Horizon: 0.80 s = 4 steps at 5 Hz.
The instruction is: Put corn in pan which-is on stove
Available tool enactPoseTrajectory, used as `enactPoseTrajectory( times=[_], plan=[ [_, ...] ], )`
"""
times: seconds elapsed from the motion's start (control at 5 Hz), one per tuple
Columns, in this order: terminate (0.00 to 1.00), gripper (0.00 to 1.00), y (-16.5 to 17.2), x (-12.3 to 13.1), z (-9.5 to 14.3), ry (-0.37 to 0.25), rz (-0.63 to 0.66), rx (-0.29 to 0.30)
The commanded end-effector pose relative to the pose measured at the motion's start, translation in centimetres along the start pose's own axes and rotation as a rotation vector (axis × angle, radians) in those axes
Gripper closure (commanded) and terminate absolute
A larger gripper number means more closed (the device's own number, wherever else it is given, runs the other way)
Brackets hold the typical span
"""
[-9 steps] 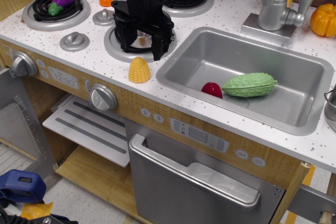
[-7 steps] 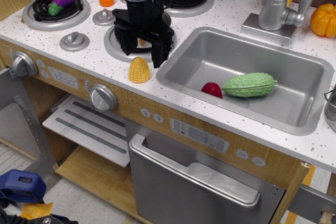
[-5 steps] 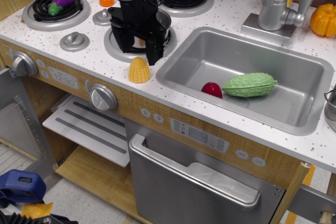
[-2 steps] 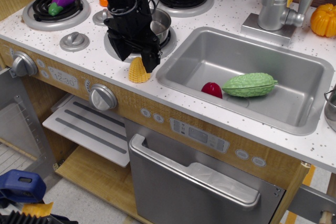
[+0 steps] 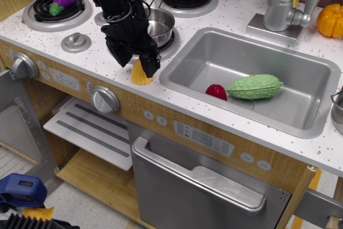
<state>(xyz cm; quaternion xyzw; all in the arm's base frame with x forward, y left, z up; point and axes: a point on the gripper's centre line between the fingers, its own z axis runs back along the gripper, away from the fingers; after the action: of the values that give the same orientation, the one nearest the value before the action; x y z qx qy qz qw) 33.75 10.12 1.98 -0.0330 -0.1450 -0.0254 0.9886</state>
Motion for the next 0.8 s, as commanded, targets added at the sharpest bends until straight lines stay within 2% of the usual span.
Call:
enactPoseTrajectory(
  times=[0.0,0.2,0.4,0.6],
  plan=[
    [0.00,0.00,0.09,0.31,0.31,-0.046,-0.010,0.030],
    [0.00,0.00,0.09,0.32,-0.03,-0.057,-0.015,0.047],
    [0.00,1.00,0.14,0.18,-0.20,-0.084,-0.018,0.046],
    [0.00,1.00,0.21,0.36,0.09,-0.088,-0.038,0.055]
  ],
)
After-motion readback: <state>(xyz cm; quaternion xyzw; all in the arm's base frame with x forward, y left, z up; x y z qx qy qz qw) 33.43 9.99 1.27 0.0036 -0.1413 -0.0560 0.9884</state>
